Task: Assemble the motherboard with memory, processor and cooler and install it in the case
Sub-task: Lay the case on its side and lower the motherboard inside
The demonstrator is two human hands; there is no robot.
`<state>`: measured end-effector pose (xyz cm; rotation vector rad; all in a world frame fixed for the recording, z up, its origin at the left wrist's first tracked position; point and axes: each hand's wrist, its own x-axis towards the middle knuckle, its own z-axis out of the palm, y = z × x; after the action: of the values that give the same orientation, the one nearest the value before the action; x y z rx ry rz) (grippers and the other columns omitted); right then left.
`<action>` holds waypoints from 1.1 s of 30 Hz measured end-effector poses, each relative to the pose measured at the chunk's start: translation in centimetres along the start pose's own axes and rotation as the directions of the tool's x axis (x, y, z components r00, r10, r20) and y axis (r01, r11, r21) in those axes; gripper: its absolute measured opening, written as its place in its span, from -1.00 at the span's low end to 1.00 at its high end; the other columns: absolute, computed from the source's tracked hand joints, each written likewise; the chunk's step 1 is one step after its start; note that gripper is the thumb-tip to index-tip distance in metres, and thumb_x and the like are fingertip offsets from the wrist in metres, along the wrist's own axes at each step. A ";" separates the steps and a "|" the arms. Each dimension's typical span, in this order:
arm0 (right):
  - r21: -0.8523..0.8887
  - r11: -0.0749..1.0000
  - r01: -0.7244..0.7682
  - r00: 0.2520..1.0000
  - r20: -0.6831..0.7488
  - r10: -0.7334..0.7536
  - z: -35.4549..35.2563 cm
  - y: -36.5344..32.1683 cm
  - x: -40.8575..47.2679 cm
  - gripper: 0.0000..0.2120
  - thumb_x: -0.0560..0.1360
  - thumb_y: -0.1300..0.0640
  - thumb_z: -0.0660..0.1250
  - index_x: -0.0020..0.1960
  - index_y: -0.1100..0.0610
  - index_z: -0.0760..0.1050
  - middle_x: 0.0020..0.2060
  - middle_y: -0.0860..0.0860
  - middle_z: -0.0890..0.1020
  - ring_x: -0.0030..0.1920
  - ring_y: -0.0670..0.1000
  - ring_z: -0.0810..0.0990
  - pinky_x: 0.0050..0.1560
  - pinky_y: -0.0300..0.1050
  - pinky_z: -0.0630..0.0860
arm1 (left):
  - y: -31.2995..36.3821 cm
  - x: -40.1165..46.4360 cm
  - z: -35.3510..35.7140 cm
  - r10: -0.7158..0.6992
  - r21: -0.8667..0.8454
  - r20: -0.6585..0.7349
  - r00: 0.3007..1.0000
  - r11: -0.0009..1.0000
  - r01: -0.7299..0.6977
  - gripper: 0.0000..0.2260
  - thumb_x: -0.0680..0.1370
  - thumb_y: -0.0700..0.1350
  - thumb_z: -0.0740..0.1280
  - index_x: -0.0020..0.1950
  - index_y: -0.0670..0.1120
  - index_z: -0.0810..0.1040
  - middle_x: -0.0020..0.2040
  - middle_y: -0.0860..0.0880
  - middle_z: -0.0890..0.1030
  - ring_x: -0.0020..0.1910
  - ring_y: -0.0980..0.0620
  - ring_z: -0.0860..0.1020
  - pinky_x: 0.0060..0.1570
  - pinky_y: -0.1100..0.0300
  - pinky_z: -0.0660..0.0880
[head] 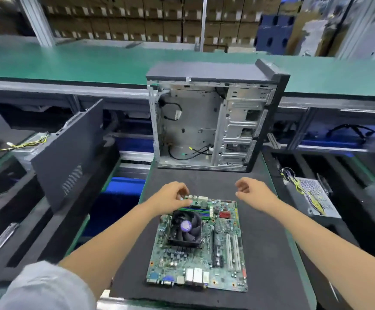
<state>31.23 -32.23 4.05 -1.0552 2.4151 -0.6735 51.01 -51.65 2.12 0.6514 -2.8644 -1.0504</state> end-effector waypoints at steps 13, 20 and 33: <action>0.484 0.843 -0.235 0.882 -0.259 0.394 -7.0 1.7 13.8 -0.10 0.41 0.24 0.47 0.52 0.20 -0.06 0.43 0.19 0.27 0.35 0.20 0.35 0.26 0.04 0.37 | -2.8 11.2 -8.0 -0.521 -0.430 -0.459 0.720 0.839 0.333 -0.44 0.55 -0.05 0.36 0.37 -0.33 0.22 0.16 -0.20 0.38 0.22 -0.20 0.42 0.11 0.05 0.36; 0.441 0.895 -0.067 0.826 -0.479 0.298 -4.9 3.5 15.2 -0.32 0.35 0.10 0.55 0.36 0.11 0.30 0.13 0.06 0.56 0.11 0.11 0.52 -0.03 -0.12 0.38 | -4.5 13.7 -7.8 -0.434 -0.358 -0.628 0.646 0.898 0.255 -0.80 0.62 -0.14 0.23 -0.14 -0.20 0.31 -0.32 -0.05 0.39 -0.35 -0.05 0.35 -0.42 0.19 0.18; 0.283 0.954 -0.100 0.794 -0.555 0.248 -5.8 3.5 12.4 -0.70 0.32 0.21 0.51 -0.05 0.12 0.45 -0.32 -0.07 0.51 -0.20 0.02 0.50 -0.15 -0.16 0.39 | -3.9 10.7 -7.9 -0.390 -0.286 -0.636 0.666 0.920 0.266 -0.92 0.51 -0.30 0.24 -0.18 -0.27 0.40 -0.30 -0.12 0.45 -0.34 -0.05 0.36 -0.39 0.14 0.32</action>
<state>18.42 -38.04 4.39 -0.5548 2.7870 -1.3501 44.01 -63.37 4.48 1.2670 -2.0249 -0.8189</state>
